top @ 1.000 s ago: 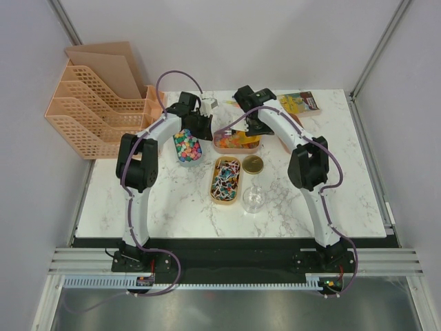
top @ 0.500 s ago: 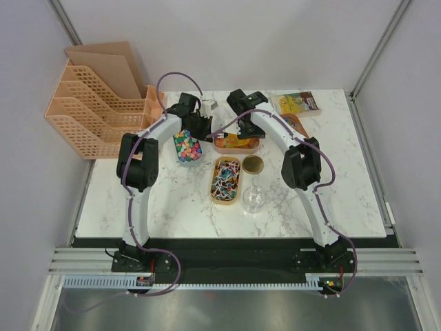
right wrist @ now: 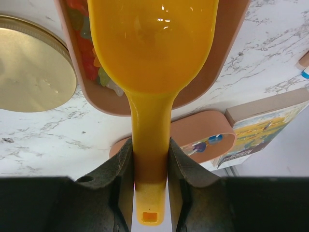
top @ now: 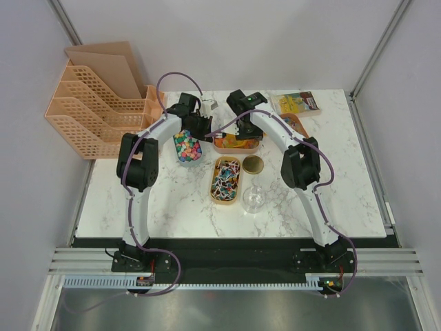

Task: Pack the candies
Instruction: Scoop the fake candies from the storage box.

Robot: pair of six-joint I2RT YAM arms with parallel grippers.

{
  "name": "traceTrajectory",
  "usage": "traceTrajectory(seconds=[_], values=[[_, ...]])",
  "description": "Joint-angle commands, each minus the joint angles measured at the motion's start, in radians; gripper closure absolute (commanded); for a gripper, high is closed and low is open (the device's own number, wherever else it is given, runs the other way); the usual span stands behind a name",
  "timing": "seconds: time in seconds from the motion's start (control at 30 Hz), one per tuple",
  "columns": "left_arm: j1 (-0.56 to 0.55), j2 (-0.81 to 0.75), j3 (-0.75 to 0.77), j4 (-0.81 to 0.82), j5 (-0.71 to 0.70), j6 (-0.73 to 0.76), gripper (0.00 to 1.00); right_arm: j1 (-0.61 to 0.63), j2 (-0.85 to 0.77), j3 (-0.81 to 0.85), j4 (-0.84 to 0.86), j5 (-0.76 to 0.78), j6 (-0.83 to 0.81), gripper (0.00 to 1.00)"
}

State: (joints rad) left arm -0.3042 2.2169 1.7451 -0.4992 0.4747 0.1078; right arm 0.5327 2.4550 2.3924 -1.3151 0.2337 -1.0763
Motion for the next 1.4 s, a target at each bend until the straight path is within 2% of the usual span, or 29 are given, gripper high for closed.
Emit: traceTrajectory(seconds=[0.0, 0.33, 0.8, 1.0, 1.03, 1.13, 1.23, 1.37], values=[[-0.010, -0.013, 0.007, 0.004, 0.047, -0.042, 0.98, 0.007, 0.030, 0.016, -0.009, -0.063, 0.006, 1.00], [-0.016, -0.028, 0.004, -0.007, 0.036, -0.036, 0.98, -0.017, 0.036, -0.041, 0.051, -0.126, 0.067, 1.00], [-0.015, -0.075, 0.008, -0.035, 0.022, 0.023, 0.98, -0.063, 0.019, -0.134, 0.106, -0.178, 0.052, 1.00], [-0.012, -0.123, 0.043, -0.055, 0.033, 0.052, 0.76, -0.085, 0.001, -0.157, 0.128, -0.284, 0.055, 0.99], [-0.010, -0.135, 0.051, -0.061, 0.035, 0.061, 0.65, -0.092, -0.010, -0.168, 0.134, -0.298, 0.056, 1.00], [-0.009, -0.149, 0.099, -0.093, 0.021, 0.081, 0.49, -0.114, -0.033, -0.197, 0.165, -0.361, 0.072, 1.00], [-0.009, -0.164, 0.142, -0.111, -0.027, 0.099, 0.43, -0.134, -0.077, -0.246, 0.204, -0.421, 0.078, 1.00], [-0.004, -0.177, 0.183, -0.119, -0.108, 0.109, 0.42, -0.143, -0.146, -0.318, 0.287, -0.467, 0.078, 1.00]])
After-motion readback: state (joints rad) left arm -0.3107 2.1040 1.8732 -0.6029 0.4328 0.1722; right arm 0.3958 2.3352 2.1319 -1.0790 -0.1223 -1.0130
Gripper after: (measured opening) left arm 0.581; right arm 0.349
